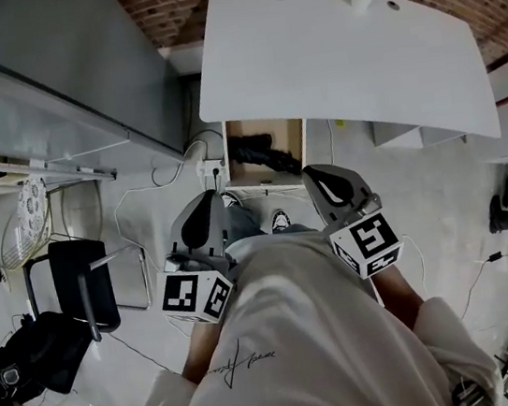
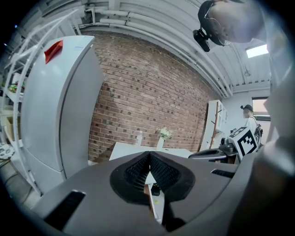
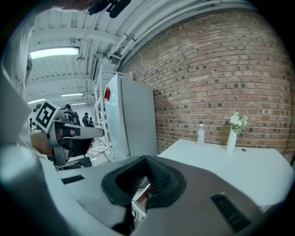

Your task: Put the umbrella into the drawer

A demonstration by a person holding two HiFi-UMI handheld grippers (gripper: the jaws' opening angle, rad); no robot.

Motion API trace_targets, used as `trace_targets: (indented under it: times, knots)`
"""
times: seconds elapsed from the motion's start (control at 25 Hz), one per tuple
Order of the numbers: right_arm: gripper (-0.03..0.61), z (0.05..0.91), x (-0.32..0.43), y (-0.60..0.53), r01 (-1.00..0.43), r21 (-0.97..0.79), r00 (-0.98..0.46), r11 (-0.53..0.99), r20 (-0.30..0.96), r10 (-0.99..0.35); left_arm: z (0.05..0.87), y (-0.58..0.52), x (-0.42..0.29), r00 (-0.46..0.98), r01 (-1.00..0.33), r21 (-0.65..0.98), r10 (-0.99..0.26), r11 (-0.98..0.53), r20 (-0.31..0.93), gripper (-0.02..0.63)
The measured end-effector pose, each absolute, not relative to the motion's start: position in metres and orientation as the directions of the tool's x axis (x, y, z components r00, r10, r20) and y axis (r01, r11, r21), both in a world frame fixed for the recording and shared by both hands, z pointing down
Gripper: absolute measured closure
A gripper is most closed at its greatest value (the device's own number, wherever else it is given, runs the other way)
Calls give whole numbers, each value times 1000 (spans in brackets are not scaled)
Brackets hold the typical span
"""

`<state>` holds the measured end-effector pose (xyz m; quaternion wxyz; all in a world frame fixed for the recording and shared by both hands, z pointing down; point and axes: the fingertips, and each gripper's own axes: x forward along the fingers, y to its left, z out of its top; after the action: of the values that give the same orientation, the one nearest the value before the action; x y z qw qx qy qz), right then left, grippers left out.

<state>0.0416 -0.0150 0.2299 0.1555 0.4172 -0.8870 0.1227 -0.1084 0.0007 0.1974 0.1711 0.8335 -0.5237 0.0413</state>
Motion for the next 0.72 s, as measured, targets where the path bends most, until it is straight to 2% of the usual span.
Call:
trace_targets:
  times: [0.72]
  knots:
    - [561,237,37,-9,-776,-123,-613,619,381,-693,217,9,-111,471,-878,258,-828,-404,305,597]
